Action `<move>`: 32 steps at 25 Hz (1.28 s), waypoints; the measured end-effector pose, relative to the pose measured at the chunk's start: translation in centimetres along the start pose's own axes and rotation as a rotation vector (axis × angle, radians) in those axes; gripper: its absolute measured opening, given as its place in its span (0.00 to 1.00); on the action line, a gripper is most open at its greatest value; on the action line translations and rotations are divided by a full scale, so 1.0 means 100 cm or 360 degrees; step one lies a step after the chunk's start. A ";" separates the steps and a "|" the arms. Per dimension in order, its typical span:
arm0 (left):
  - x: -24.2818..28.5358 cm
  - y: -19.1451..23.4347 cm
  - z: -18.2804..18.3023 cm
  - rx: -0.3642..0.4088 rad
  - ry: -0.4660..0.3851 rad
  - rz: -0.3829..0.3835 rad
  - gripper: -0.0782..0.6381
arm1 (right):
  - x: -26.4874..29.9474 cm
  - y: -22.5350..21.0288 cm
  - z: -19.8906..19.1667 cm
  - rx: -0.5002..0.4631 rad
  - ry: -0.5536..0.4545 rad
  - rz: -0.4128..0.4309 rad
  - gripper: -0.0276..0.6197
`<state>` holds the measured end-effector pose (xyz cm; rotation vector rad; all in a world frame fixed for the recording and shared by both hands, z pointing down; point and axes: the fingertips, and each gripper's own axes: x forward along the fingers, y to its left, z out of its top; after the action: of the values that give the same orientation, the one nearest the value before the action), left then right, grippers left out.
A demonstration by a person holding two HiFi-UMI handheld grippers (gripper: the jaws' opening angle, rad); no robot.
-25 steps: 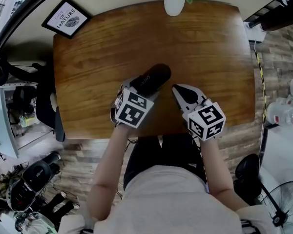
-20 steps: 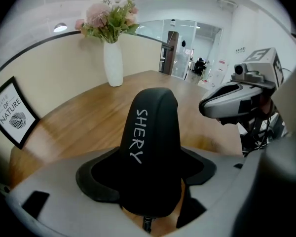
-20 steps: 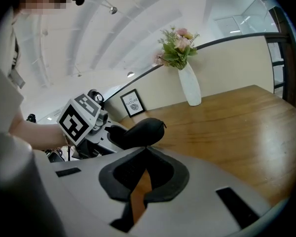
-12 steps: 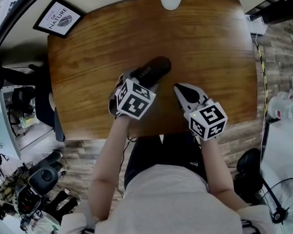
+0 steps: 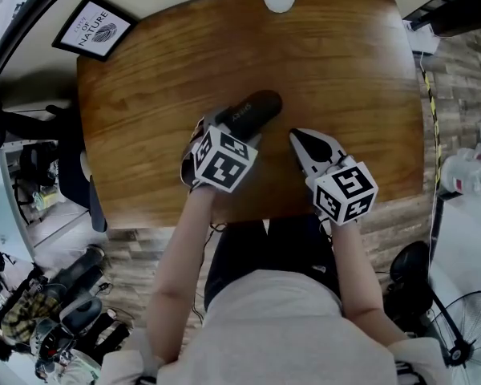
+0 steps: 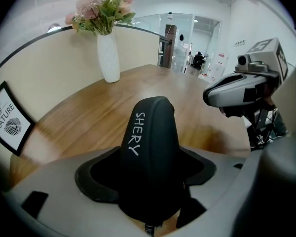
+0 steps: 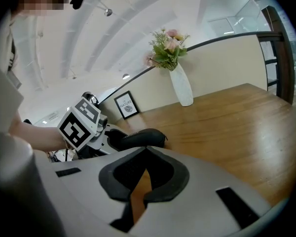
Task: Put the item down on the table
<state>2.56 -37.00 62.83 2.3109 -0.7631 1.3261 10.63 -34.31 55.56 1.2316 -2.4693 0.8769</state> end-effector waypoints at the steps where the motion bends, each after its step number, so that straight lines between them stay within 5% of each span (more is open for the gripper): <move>1: 0.001 -0.001 -0.001 0.0002 -0.0001 -0.0003 0.61 | 0.000 0.000 0.000 -0.0002 -0.0002 -0.0002 0.06; 13: -0.010 -0.010 0.001 -0.0061 -0.0119 -0.0086 0.71 | -0.003 0.004 0.009 -0.0055 -0.0036 -0.0027 0.06; 19: -0.036 -0.007 0.022 -0.0209 -0.0348 -0.0055 0.72 | -0.003 0.013 0.029 -0.0124 -0.0089 -0.0035 0.06; 24: -0.072 -0.001 0.042 -0.0319 -0.0550 -0.0031 0.70 | -0.005 0.030 0.055 -0.0210 -0.0152 -0.0001 0.06; 32: -0.132 -0.006 0.064 -0.0291 -0.0783 0.0004 0.54 | -0.021 0.058 0.098 -0.0315 -0.0310 0.0051 0.06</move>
<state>1.76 -36.55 48.20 2.5046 -0.9850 0.6500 7.82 -36.28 44.44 1.2638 -2.6571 0.5253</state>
